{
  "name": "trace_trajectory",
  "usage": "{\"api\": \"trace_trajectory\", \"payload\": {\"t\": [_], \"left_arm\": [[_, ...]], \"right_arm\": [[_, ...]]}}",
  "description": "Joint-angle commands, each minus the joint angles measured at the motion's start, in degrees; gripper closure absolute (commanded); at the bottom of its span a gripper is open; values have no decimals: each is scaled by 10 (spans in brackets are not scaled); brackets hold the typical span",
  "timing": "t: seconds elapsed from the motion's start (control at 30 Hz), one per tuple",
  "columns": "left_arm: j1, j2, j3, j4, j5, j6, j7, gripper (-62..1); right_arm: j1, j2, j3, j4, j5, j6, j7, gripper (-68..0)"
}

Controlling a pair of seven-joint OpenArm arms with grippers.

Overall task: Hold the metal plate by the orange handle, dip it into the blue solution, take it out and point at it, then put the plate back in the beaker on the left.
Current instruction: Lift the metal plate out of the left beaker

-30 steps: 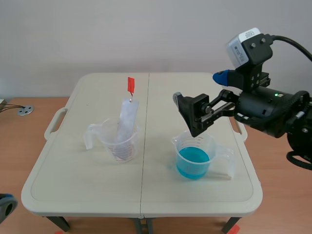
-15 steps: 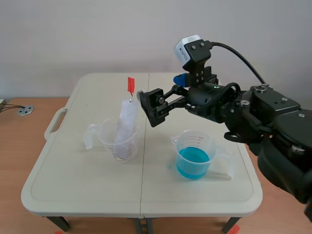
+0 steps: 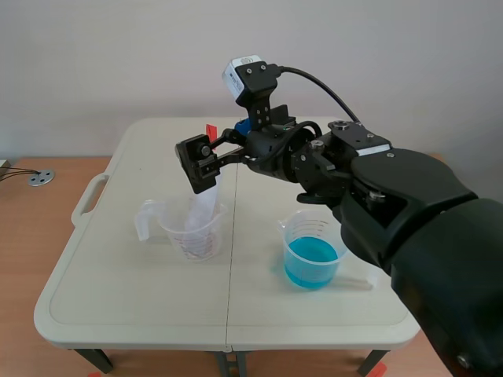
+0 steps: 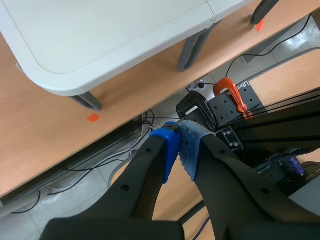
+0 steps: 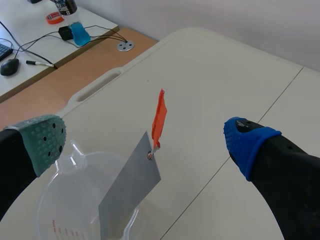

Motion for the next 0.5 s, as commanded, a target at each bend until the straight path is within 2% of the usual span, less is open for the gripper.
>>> {"api": "trace_trajectory", "payload": {"t": [0.0,0.23,0.47], "left_arm": [[3,3,-1,8,-4,-3,-3,-23],[3,3,-1,8,-4,-4,-2,-23],[3,3,0,8,-4,-5,-3,-23]], "right_arm": [[19,-10,3,3,-4,0,11,-663],[30,-32,3,-24,-8,0,11,-653],[30,-35,3,-24,-8,0,10,-463]]}}
